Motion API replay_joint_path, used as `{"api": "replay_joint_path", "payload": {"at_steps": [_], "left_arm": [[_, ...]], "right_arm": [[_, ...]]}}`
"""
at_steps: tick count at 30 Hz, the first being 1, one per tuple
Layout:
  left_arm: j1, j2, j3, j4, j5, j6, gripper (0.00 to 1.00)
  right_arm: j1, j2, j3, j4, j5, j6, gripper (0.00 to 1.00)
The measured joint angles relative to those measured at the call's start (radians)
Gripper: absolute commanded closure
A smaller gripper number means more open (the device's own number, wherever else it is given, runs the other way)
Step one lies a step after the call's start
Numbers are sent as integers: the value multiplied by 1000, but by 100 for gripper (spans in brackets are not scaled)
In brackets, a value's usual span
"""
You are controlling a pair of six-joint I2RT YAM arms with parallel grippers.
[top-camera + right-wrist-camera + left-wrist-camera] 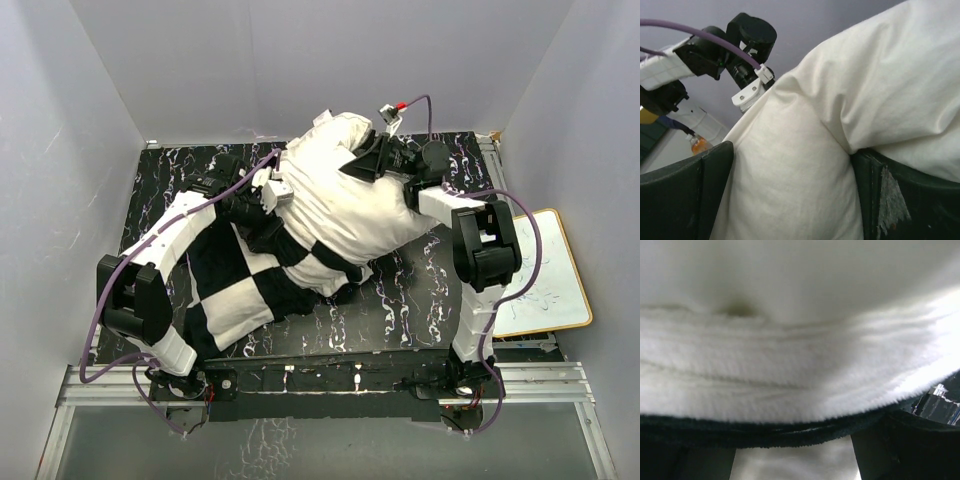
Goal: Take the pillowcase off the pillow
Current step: Remove the pillow from the pillowcase.
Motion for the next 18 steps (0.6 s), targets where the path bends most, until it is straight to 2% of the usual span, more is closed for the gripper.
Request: {"api": "replay_joint_path", "payload": {"at_steps": [3,5,6,7,8,10,12,14,16,18], "left_arm": [[0,0,0,-5,-5,-2,27],[0,-2,0,-5,-8,-3,27],[0,-2,0,-3,-10,-3,27],[0,-2,0,1,-12,-3,27],[1,-2,0,8,-15,-3,28],[2,-2,0,20,-23,-6,28],[3,-3,0,17,-30,-8,28],[3,-4,1,17,-34,-10,27],[5,-5,8,12,-34,-10,20],[18,-5,31,-9,-32,-9,8]], "right_arm": [[14,-30,-1,-47,-29,-53,2],[26,-67,16,-259,-31,-249,2],[35,-82,68,-478,-3,-412,6],[42,-83,119,-633,31,-534,26],[55,-82,187,-820,89,-666,57],[84,-74,291,-1088,198,-874,91],[109,-67,352,-1260,281,-1004,92],[120,-66,372,-1350,334,-1081,92],[121,-69,366,-1380,368,-1125,92],[119,-90,327,-1369,403,-1151,92]]}}
